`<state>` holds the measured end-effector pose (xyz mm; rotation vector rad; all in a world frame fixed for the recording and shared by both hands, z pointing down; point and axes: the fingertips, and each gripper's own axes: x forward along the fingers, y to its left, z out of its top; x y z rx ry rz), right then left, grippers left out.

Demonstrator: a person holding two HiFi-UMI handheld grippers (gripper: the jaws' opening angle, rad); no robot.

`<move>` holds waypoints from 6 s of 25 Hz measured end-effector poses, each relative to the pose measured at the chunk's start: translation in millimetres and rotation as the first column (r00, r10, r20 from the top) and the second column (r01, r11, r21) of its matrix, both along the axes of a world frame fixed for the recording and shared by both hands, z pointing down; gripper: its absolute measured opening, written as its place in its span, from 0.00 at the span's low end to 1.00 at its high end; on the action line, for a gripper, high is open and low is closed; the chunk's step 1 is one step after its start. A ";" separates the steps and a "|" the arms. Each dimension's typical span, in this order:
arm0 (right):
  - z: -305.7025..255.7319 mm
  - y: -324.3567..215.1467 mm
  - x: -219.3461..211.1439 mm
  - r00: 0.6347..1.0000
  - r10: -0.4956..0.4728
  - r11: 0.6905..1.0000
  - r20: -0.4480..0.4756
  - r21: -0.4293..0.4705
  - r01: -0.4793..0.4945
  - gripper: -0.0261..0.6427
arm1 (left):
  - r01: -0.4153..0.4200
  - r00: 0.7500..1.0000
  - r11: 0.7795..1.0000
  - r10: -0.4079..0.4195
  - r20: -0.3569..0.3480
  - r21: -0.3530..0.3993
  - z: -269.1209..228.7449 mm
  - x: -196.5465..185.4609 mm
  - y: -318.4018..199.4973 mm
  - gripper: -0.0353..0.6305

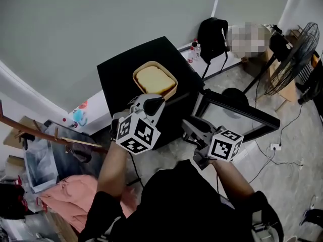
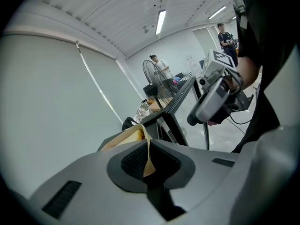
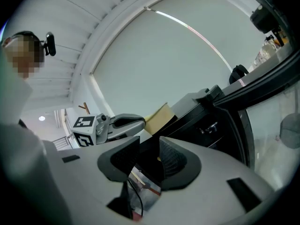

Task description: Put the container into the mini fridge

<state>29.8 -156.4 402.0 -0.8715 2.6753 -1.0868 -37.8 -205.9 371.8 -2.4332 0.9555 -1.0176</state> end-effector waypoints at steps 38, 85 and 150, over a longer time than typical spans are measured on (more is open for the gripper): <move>-26.8 6.9 7.7 0.829 0.103 0.974 0.549 -0.225 0.028 0.37 | -0.186 0.946 0.982 0.189 -0.264 0.037 -10.7 54.0 118.2 0.10; 123.4 -34.2 12.1 0.834 0.219 0.938 0.507 -0.346 -0.036 0.37 | -0.015 0.948 0.984 -0.041 -0.315 -0.175 134.7 52.7 70.0 0.10; 163.5 -83.7 -39.4 0.935 0.180 0.983 -0.304 0.091 -0.160 0.18 | 0.152 0.915 0.977 -0.196 -0.352 -0.150 145.6 -4.5 21.5 0.11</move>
